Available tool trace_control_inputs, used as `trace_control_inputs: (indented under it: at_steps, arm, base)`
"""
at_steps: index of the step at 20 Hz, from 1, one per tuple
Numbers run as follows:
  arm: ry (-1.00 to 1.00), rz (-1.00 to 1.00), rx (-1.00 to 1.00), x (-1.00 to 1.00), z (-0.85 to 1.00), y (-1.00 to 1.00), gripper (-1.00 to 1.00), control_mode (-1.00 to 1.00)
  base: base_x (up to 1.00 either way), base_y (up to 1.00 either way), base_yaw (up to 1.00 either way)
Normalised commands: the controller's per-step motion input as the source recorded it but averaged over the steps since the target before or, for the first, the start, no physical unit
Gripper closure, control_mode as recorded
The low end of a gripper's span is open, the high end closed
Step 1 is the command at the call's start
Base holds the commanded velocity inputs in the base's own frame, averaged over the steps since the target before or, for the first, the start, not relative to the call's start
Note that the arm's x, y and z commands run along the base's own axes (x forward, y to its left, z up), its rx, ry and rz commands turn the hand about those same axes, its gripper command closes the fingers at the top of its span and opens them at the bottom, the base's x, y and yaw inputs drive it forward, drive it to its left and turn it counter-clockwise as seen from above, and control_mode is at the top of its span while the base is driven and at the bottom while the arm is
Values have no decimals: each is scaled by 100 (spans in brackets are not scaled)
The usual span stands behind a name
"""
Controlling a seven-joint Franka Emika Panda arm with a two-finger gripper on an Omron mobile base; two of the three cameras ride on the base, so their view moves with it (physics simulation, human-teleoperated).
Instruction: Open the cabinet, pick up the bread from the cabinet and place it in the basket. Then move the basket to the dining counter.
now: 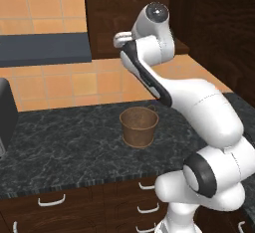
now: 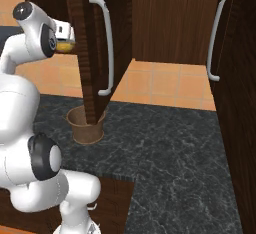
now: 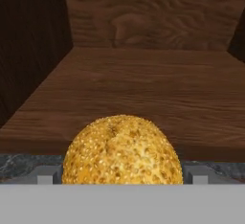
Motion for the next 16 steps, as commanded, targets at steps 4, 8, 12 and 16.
trace_control_inputs:
  at_steps: [4,8,12,16]
  arm:
    - [0,-14,0,-100,0,1,100,-100]
    - [4,-10,5,-100,-1,0,100,-100]
    - [9,-8,1,-100,-22,0,100,-100]
    - [13,-6,0,-99,-39,0,100,-100]
  base:
    - [0,0,0]
    - [0,0,0]
    - [0,0,0]
    - [0,0,0]
